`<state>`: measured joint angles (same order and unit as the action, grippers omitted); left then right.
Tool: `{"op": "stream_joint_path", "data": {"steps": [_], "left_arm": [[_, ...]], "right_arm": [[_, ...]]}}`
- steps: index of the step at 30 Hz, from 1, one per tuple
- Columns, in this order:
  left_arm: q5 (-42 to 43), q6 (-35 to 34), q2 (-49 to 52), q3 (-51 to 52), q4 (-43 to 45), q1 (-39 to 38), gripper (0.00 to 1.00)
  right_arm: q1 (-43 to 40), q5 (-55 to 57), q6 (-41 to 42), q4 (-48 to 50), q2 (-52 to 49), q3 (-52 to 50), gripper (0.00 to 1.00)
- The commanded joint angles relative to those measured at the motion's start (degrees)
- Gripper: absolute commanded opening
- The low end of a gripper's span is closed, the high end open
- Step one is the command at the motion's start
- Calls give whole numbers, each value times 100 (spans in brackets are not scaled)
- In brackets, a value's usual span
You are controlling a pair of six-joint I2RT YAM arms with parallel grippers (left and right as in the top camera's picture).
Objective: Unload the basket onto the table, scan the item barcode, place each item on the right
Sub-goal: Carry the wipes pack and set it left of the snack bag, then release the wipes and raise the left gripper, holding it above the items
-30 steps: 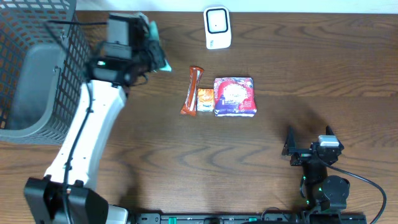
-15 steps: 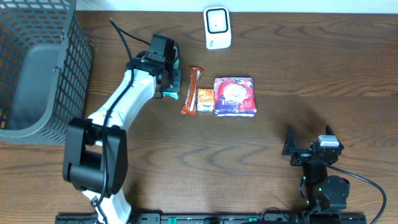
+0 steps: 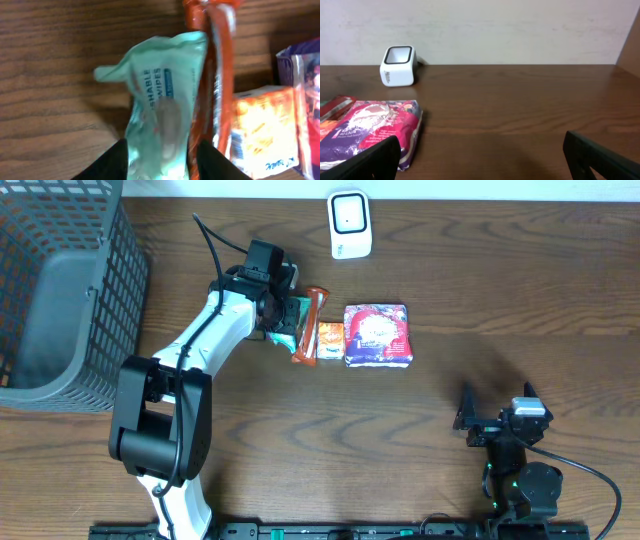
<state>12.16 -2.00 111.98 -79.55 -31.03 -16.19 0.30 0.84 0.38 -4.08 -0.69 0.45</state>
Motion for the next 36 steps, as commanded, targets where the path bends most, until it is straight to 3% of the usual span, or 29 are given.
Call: {"op": "stream_joint_path", "data": {"steps": [1,9,11,13,16,24,36], "left_arm": [[76,-57,61,-22,4,9,48],[68,-280,-789,-247,-13,33,50],[66,-280,-1154,-247,-55,76,60],[63,-278,-1534,-247,-223,149,82],[-48,-280,-1996,-245,-647,299,99],[-935,-393,-2400,-238,-2232,813,98],[-922,-592,-2400,-195,-2828,968,98]], "right_arm": [[55,-31,-22,-20,31,-13,99],[55,-31,-22,-20,31,-13,99],[55,-31,-22,-20,31,-13,99],[55,-31,-22,-20,31,-13,99],[55,-31,-22,-20,31,-13,99],[55,-31,-22,-20,31,-13,99],[55,-31,-22,-20,31,-13,99]]}}
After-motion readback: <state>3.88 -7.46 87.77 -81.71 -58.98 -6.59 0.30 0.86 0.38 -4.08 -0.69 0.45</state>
